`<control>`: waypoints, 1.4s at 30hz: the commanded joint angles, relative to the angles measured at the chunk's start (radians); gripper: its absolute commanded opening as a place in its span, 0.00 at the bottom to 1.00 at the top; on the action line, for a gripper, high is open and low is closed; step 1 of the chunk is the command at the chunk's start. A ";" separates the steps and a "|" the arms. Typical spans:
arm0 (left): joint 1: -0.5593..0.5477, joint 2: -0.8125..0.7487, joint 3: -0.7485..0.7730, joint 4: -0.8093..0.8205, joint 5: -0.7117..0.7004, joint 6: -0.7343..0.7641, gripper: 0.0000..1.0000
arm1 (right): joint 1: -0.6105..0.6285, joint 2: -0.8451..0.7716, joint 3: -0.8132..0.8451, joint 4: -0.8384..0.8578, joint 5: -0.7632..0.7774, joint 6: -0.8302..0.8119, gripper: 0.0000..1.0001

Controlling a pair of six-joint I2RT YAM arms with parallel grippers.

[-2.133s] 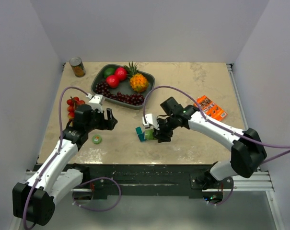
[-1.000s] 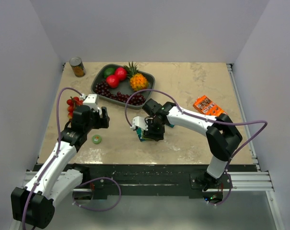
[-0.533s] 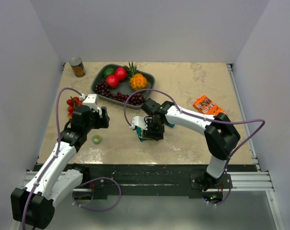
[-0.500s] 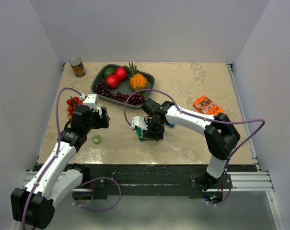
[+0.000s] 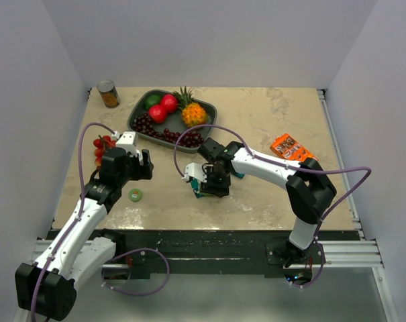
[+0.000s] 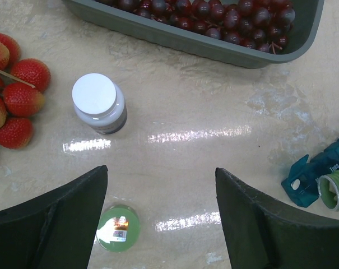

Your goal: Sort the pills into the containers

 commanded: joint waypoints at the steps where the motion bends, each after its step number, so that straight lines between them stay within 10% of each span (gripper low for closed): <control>1: 0.003 -0.013 0.041 0.020 0.016 0.016 0.82 | 0.007 -0.013 0.038 -0.014 -0.045 0.006 0.00; 24: 0.003 -0.117 0.018 -0.053 0.171 -0.167 0.85 | -0.209 -0.527 -0.126 0.292 -0.574 0.062 0.00; 34: 0.003 -0.051 0.068 -0.188 0.064 -0.266 0.93 | -0.283 -0.621 -0.086 0.836 -0.881 0.473 0.00; 42: 0.005 0.062 0.065 -0.288 -0.074 -0.332 0.99 | -0.332 -0.736 -0.387 1.210 -0.993 0.713 0.00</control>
